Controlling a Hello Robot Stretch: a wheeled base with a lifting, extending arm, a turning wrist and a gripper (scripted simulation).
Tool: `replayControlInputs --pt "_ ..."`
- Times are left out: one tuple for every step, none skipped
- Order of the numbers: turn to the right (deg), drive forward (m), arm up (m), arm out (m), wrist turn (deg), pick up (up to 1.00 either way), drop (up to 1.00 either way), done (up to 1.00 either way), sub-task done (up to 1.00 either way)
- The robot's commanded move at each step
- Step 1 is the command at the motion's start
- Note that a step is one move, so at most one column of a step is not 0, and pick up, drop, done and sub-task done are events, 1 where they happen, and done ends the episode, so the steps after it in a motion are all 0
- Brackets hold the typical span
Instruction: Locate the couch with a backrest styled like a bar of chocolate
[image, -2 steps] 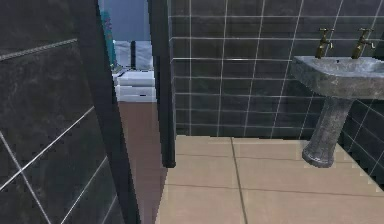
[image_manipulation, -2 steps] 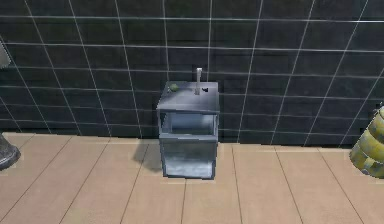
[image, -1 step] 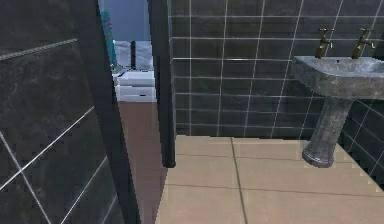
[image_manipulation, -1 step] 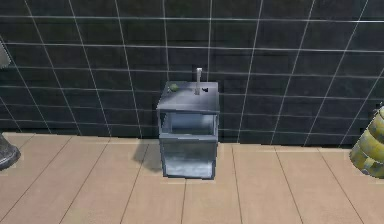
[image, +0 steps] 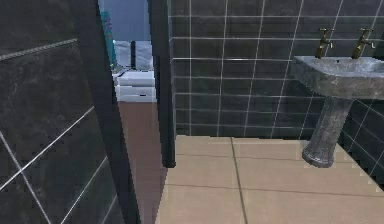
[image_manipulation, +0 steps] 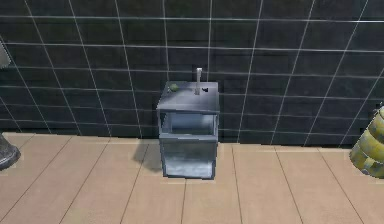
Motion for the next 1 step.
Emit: replayControlInputs --pt "45.0 0.0 0.0 0.0 0.0 0.0 0.0 0.0 0.0"
